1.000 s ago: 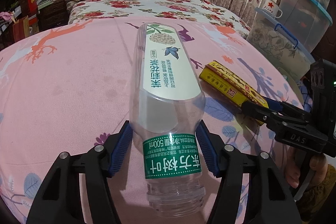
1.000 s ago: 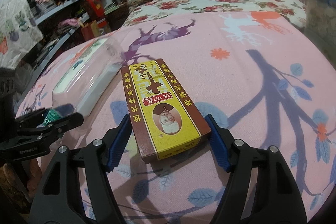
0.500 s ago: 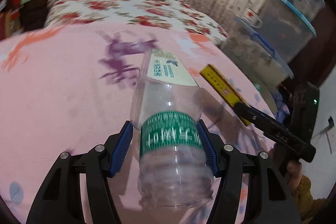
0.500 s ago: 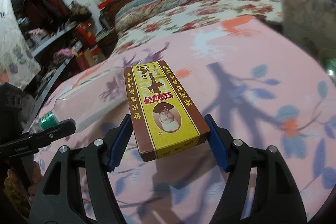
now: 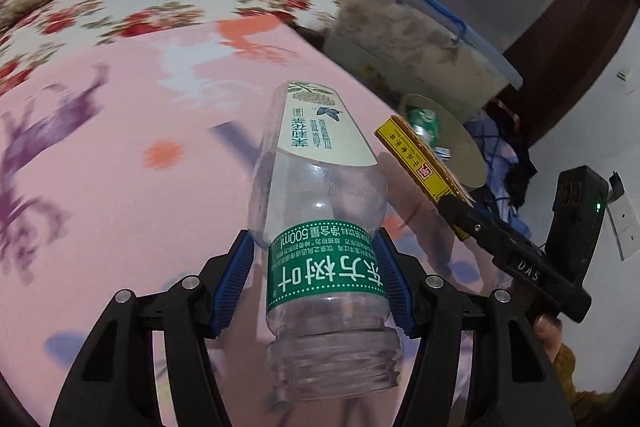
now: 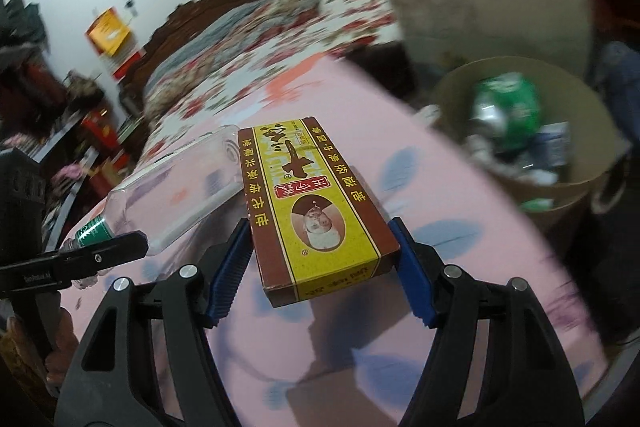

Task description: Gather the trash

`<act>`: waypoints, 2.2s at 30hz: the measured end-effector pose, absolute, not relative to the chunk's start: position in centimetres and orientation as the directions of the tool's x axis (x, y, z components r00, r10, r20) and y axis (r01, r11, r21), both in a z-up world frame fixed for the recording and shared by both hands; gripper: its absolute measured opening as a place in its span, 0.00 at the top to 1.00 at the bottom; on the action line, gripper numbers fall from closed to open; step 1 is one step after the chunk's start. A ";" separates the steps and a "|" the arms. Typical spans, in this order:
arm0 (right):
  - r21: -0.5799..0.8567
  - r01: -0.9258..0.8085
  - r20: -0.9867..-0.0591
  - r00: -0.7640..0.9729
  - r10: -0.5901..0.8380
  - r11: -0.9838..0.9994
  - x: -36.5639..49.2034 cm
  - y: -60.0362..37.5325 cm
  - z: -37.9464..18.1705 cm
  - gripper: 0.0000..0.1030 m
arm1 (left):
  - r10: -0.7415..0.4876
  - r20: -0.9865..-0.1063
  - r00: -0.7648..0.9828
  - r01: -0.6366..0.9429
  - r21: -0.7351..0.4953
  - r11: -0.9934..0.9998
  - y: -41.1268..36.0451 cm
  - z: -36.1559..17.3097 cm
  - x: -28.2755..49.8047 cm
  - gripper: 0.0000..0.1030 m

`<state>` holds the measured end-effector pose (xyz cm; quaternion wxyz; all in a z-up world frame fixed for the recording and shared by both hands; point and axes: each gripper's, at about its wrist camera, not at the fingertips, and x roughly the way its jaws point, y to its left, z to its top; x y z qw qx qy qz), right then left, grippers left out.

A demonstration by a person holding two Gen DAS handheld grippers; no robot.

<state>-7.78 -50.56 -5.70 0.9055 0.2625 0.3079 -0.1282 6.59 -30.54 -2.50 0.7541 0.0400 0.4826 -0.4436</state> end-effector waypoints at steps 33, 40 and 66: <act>0.509 0.585 -0.539 0.789 -0.296 0.632 -15.3 -57.2 -5.6 0.18 | -0.622 -0.771 0.141 0.857 -0.220 0.467 -44.9 -1.2 2.5 0.26; 0.498 0.614 -0.558 0.768 -0.315 0.613 -15.7 -51.5 -5.9 0.16 | -0.602 -0.766 0.226 0.824 -0.179 0.537 -38.1 -1.0 1.3 0.13; 0.456 0.646 -0.485 0.757 -0.438 0.611 -19.9 -41.4 1.5 0.04 | -0.558 -0.594 0.579 0.721 0.054 0.690 -25.1 6.6 -4.4 0.08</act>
